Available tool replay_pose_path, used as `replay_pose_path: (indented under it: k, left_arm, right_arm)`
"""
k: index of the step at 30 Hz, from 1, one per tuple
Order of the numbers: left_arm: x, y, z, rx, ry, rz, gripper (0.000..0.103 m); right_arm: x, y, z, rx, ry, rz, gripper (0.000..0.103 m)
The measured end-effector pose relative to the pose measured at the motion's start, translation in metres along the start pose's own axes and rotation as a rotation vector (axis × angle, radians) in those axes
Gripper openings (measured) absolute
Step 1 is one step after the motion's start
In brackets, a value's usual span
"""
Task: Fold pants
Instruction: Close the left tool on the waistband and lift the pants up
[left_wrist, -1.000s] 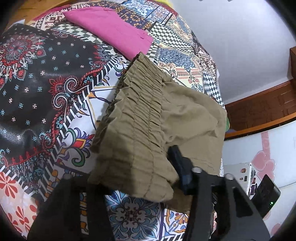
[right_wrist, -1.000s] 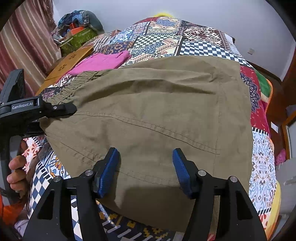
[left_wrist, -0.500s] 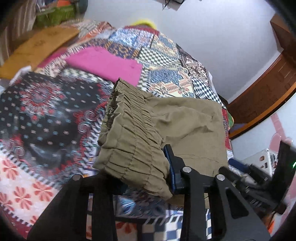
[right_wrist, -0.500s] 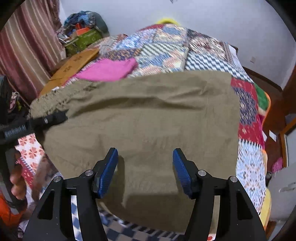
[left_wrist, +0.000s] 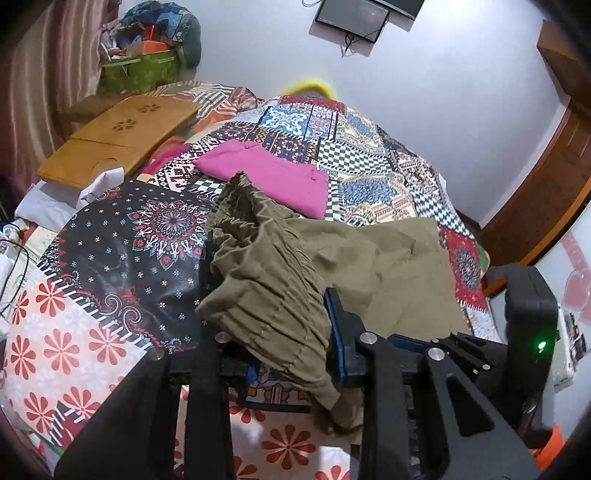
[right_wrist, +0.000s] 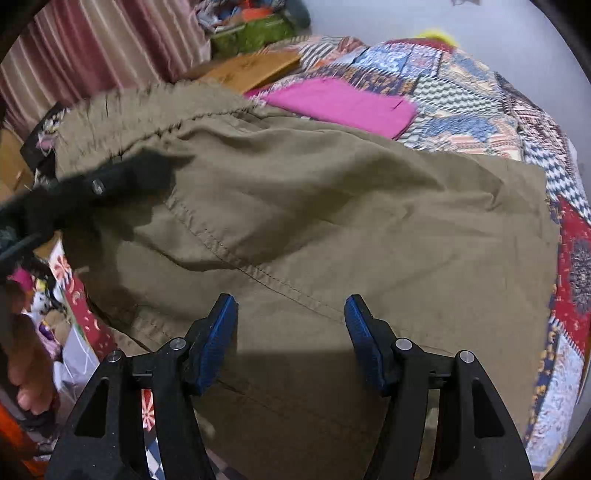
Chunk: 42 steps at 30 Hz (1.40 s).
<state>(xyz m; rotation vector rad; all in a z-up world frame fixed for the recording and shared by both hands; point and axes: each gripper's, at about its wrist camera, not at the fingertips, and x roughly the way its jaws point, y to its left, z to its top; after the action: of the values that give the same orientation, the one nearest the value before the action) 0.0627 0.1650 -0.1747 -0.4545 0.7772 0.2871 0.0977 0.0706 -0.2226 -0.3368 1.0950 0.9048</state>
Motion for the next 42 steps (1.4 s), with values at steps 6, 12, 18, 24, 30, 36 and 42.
replay_pose_path:
  k: [6,12,18,24,30,36,42]
  left_arm:
    - [-0.012,-0.016,0.007,0.042,-0.052,-0.02,0.029]
    - [-0.028,-0.05,0.015,0.151,-0.12,-0.024,0.029]
    - [-0.037,-0.09,0.022,0.232,-0.159,-0.076,0.029]
    - [-0.033,-0.129,0.021,0.277,-0.146,-0.161,0.029]
    - [-0.026,-0.153,0.018,0.333,-0.134,-0.194,0.028]
    - [-0.022,-0.16,0.021,0.338,-0.112,-0.226,0.028]
    - [-0.012,-0.179,0.018,0.363,-0.083,-0.254,0.028]
  right_arm:
    - [-0.019,-0.01,-0.003,0.035,-0.008,0.01,0.058]
    - [-0.061,-0.035,-0.014,0.124,-0.1,-0.027,0.058]
    - [-0.059,-0.057,-0.034,0.164,-0.063,-0.08,0.058]
    - [-0.033,-0.056,-0.042,0.174,-0.031,-0.046,0.064]
    - [-0.057,-0.071,-0.05,0.223,-0.057,-0.013,0.062]
    - [-0.103,-0.107,-0.073,0.287,-0.113,-0.129,0.063]
    - [-0.086,-0.12,-0.102,0.315,-0.03,-0.136,0.063]
